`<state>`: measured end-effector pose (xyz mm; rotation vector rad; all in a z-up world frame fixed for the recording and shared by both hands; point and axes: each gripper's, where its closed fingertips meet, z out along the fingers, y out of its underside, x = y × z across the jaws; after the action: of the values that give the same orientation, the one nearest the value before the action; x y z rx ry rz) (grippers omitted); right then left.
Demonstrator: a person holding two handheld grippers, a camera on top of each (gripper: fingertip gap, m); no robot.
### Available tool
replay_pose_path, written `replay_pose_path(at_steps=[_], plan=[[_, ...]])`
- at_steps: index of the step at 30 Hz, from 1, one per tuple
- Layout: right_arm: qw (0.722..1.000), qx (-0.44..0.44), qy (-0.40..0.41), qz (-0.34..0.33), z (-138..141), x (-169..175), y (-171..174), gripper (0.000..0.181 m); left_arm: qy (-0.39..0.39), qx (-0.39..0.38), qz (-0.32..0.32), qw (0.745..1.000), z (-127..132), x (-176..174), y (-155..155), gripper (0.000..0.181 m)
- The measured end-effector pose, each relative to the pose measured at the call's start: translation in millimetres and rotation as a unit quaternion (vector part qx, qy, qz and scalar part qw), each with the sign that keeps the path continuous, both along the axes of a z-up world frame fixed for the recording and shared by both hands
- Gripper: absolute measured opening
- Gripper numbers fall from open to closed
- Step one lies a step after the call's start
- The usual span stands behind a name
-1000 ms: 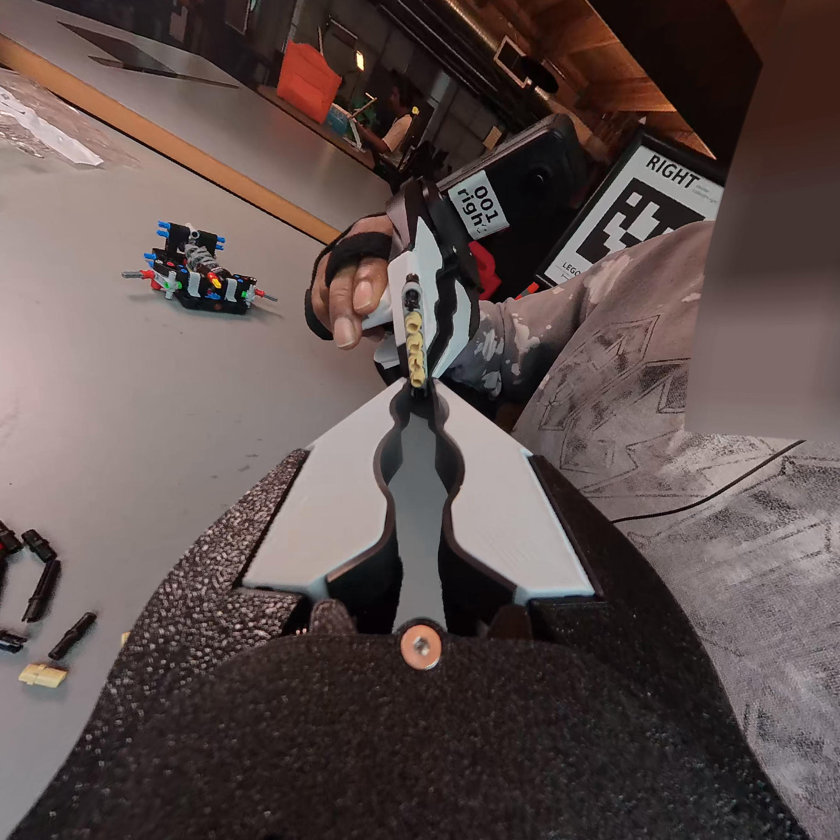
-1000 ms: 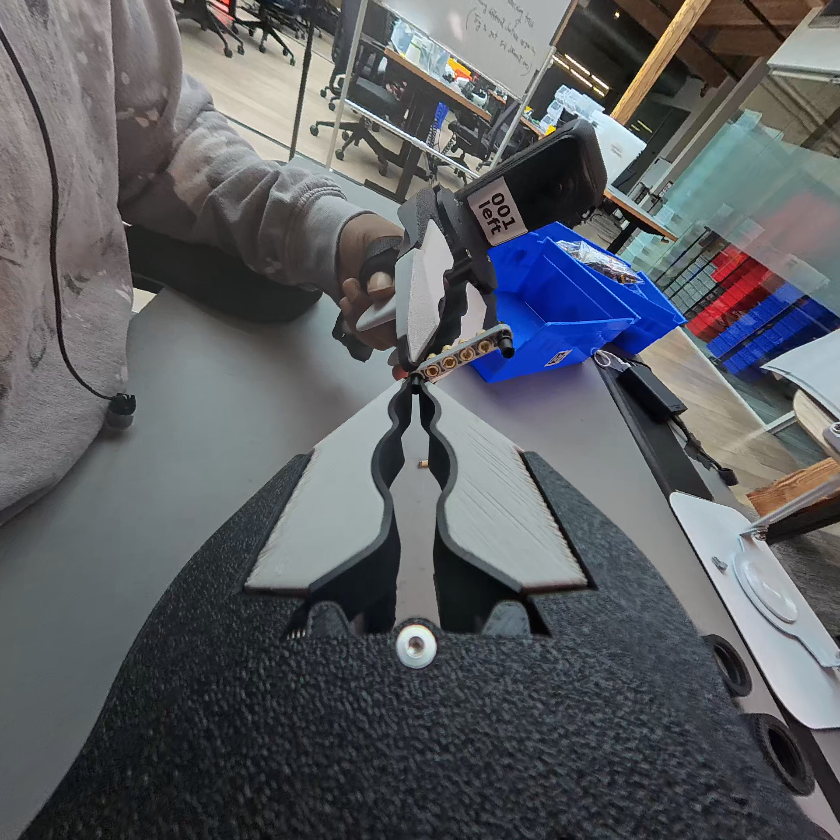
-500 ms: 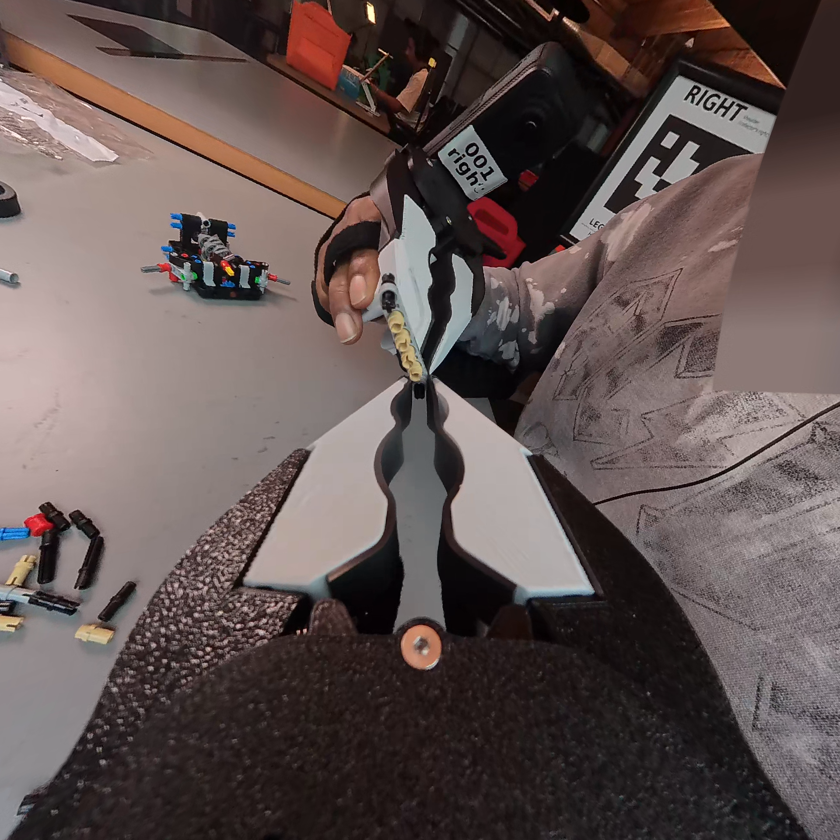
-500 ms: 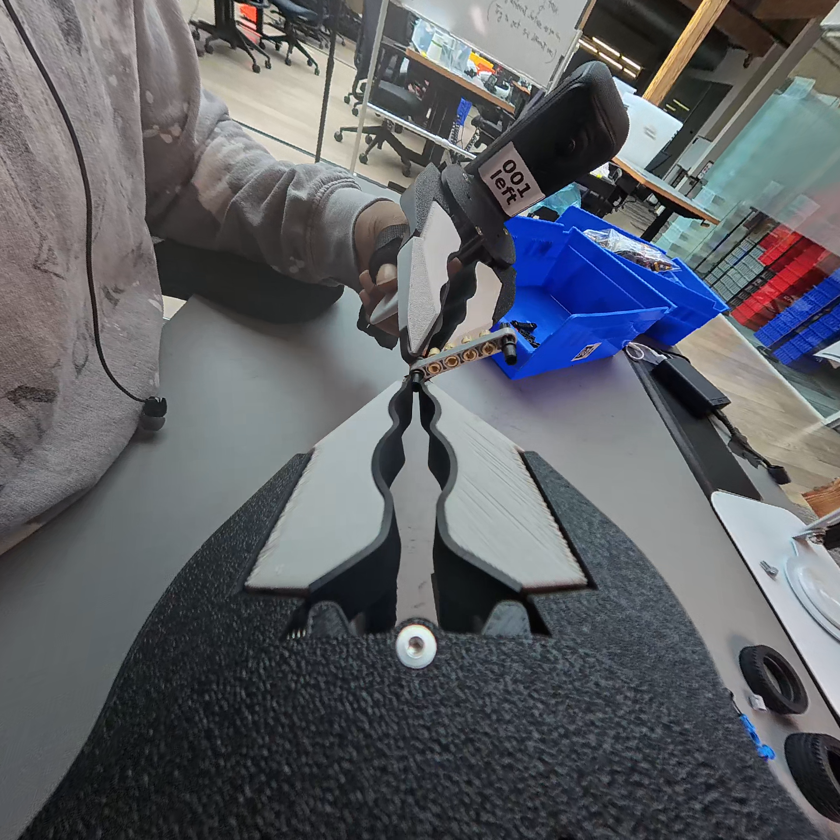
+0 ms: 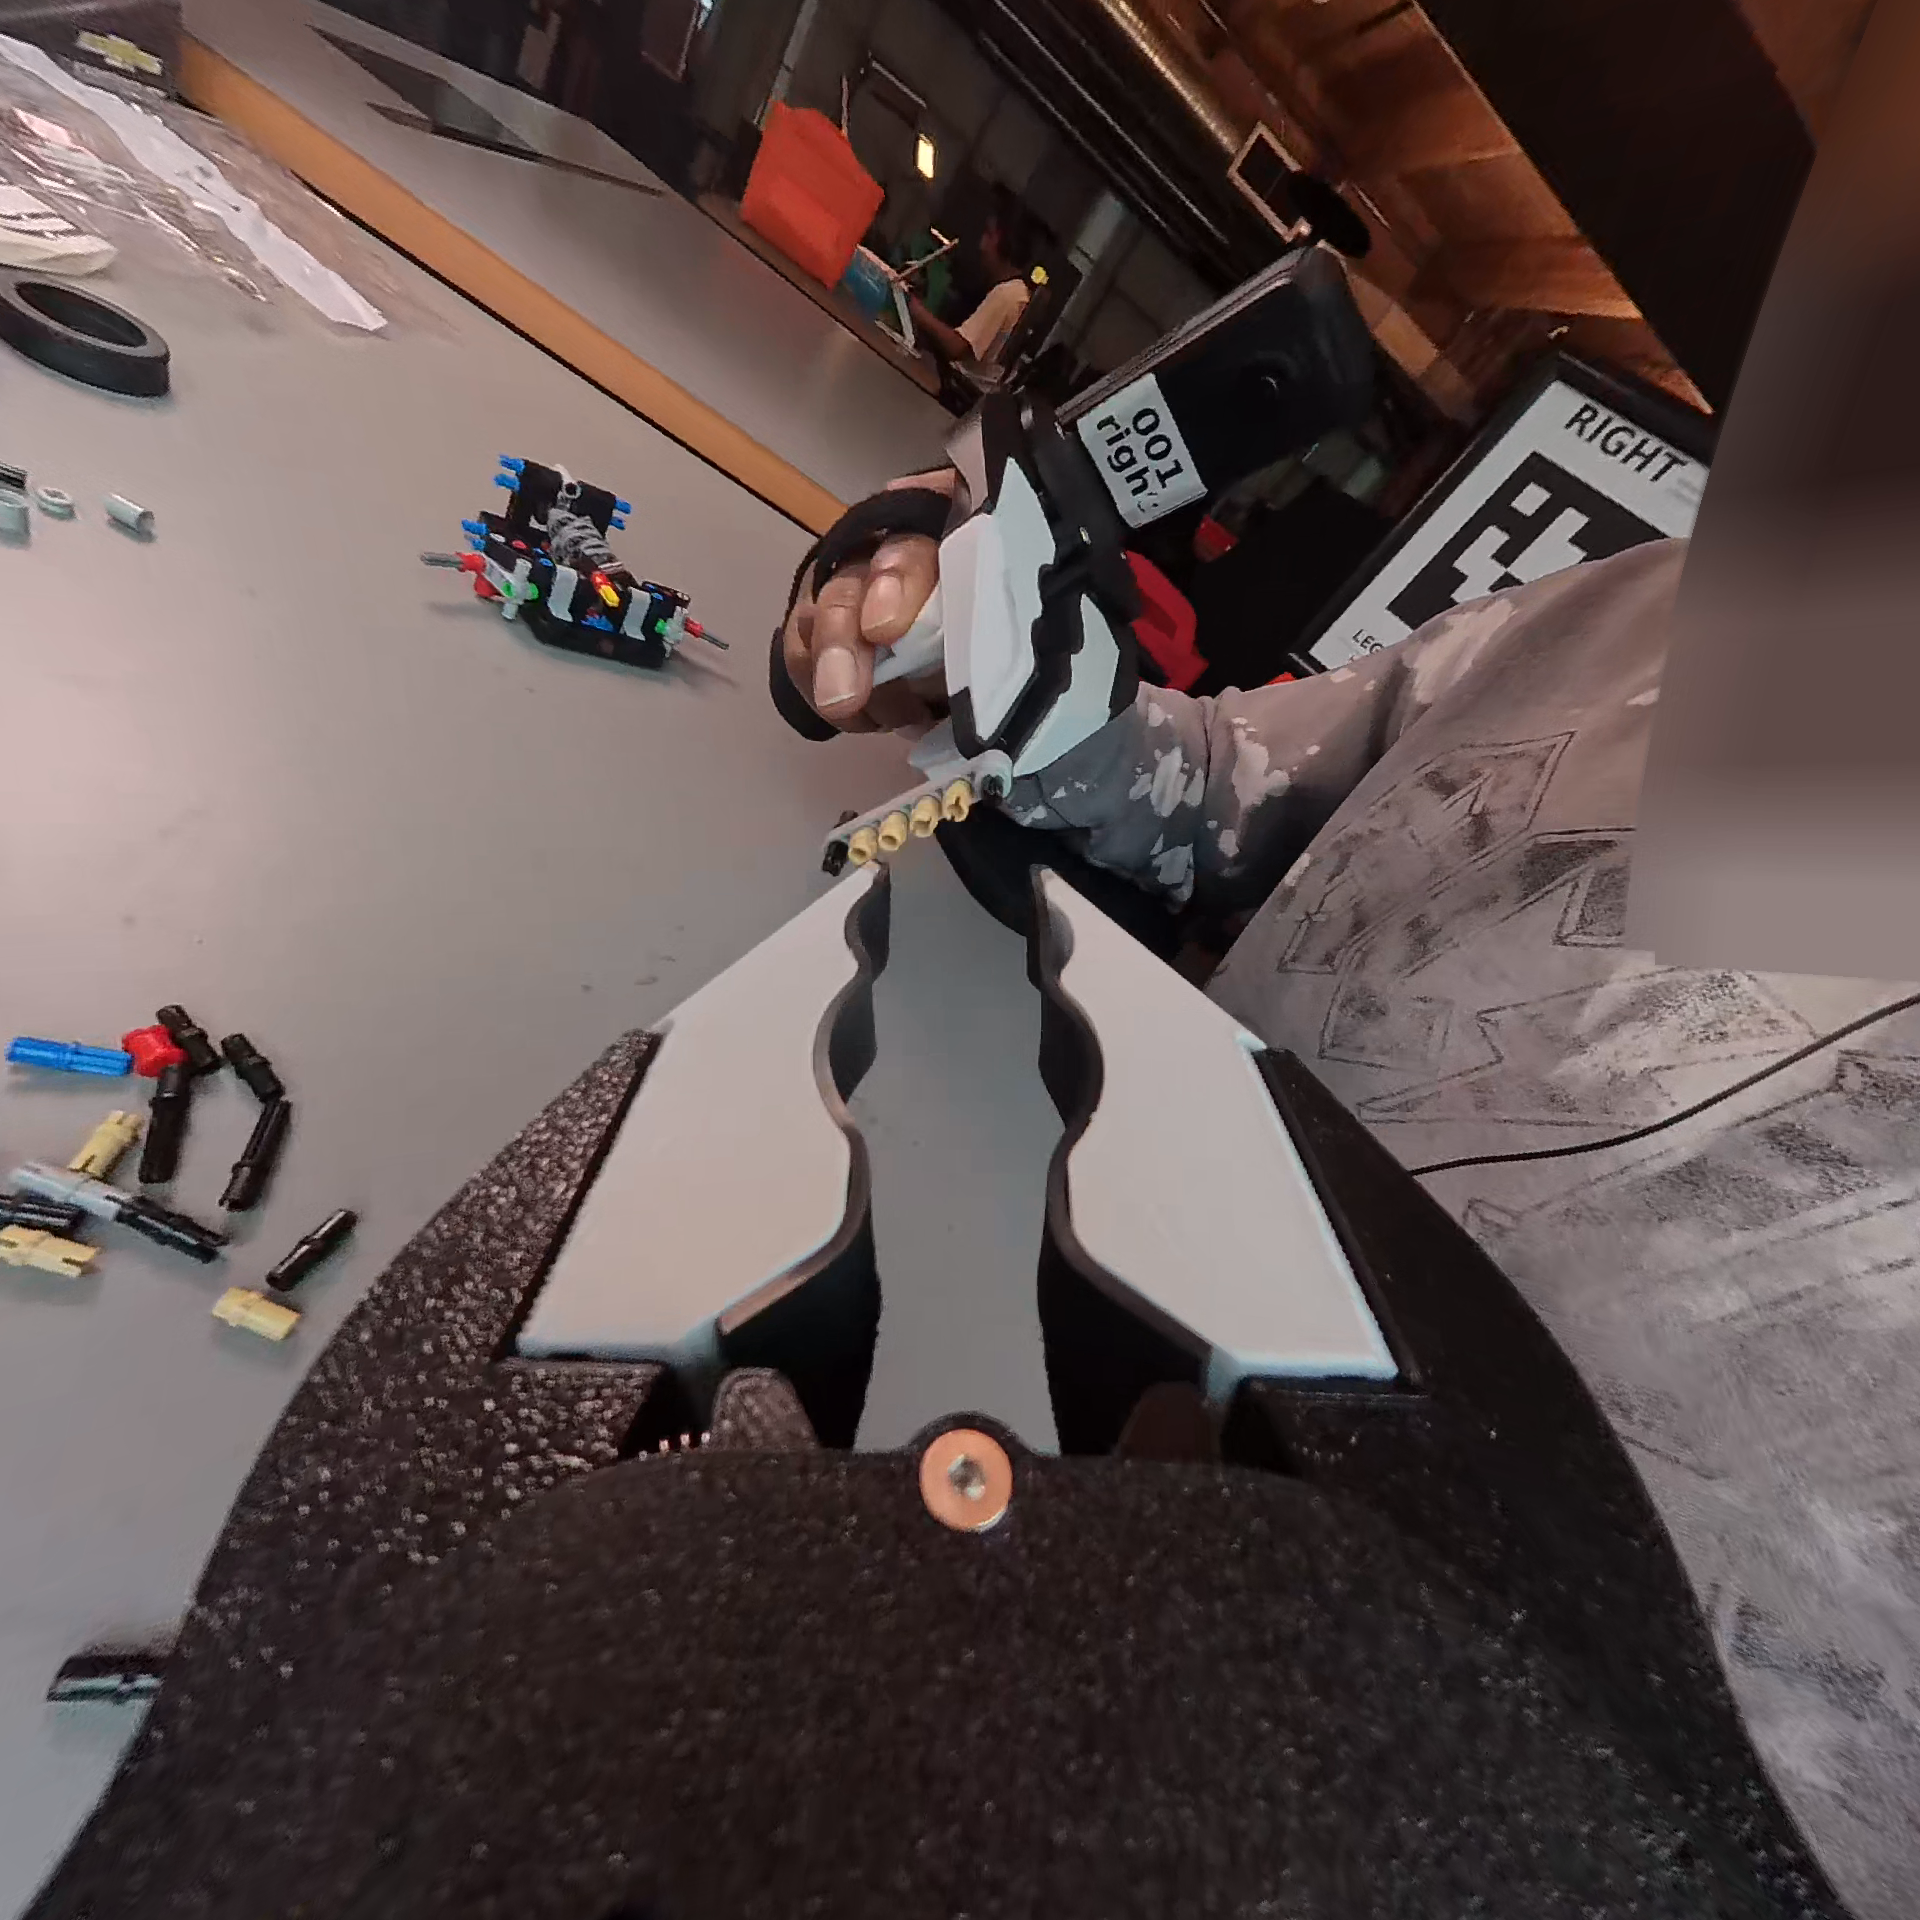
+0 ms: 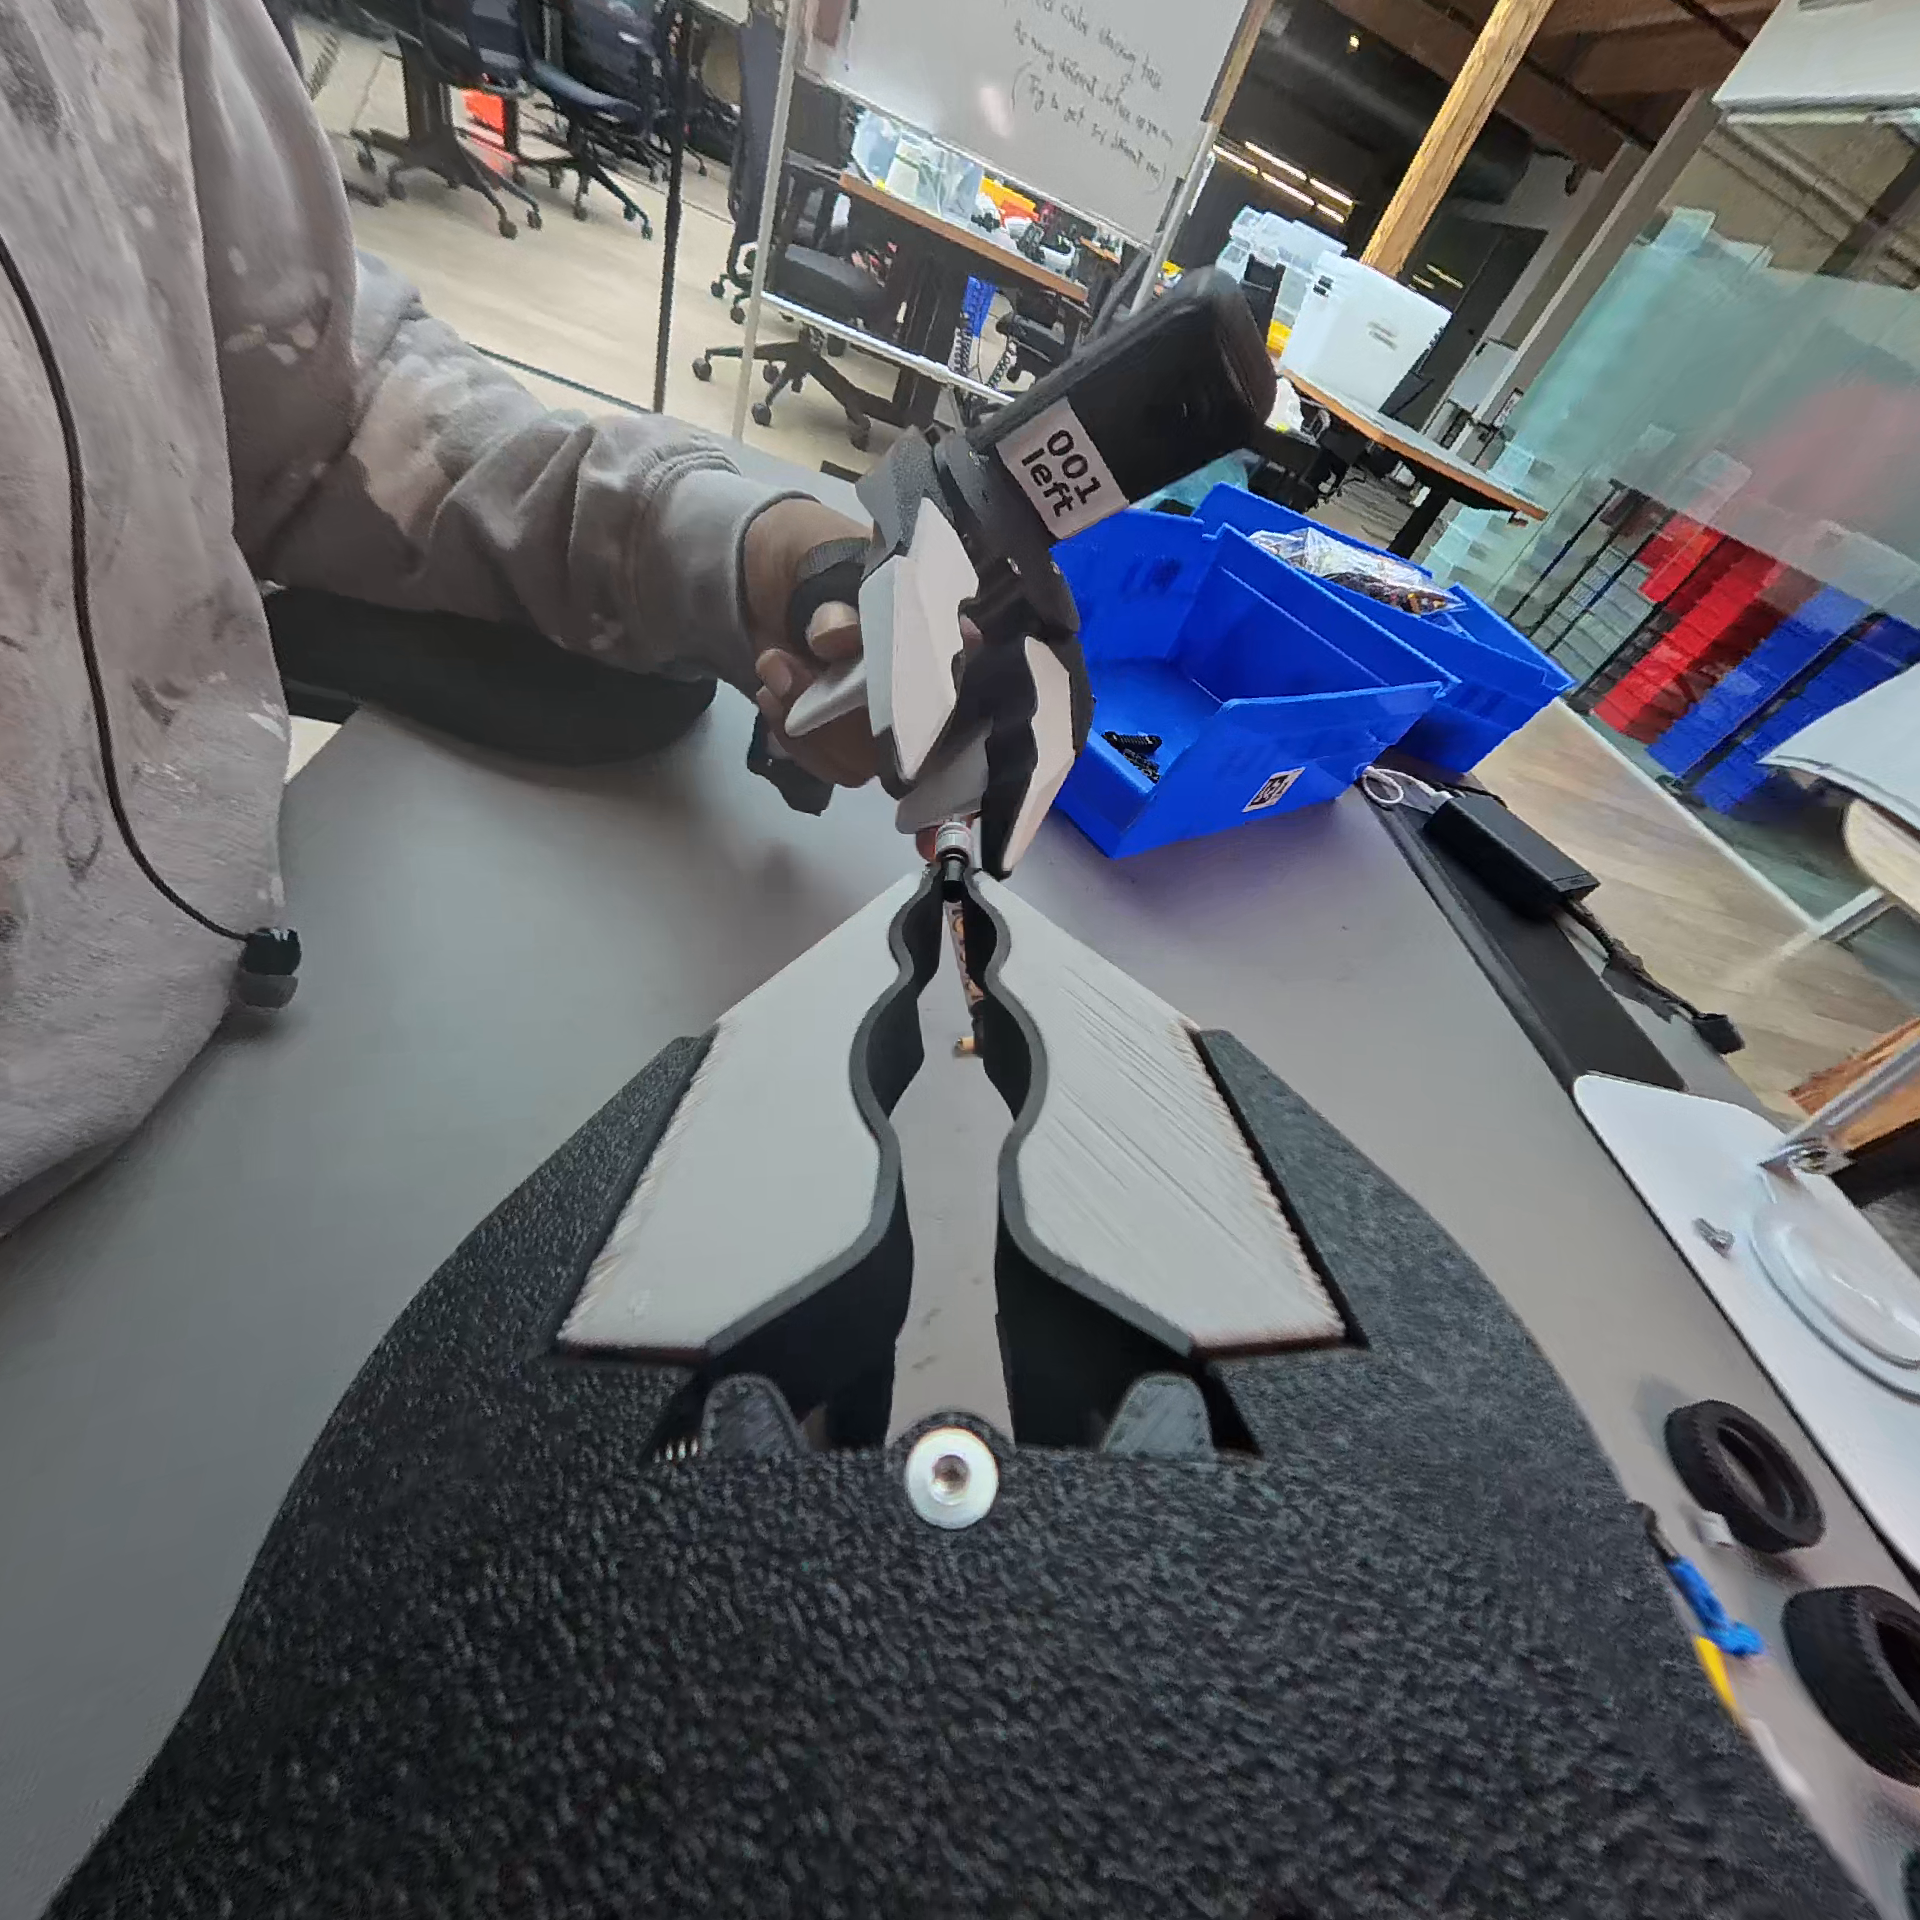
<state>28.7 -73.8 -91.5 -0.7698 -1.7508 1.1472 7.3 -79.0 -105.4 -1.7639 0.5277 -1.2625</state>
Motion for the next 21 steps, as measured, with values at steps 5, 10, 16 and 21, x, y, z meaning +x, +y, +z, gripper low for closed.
replay_pose_path(at_steps=[5, 10, 16, 21], plan=[[0.995, -0.094, -0.033, 0.02, -6, -3, -4, 0.004, 0.082, 0.096, 0.033, 0.991, 7, 7, 4, 0.027], [0.99, -0.129, -0.045, 0.035, -7, -5, -9, 0.004, 0.116, 0.113, 0.018, 0.987, 1, 18, -1, 0.007], [0.987, -0.151, -0.038, 0.033, -3, -5, -9, 0.004, 0.104, 0.123, 0.025, 0.987, 4, 19, 0, 0.007], [0.987, -0.149, -0.059, 0.032, -11, -5, -10, 0.004, 0.132, 0.13, 0.027, 0.982, -3, 20, 0, 0.007]])
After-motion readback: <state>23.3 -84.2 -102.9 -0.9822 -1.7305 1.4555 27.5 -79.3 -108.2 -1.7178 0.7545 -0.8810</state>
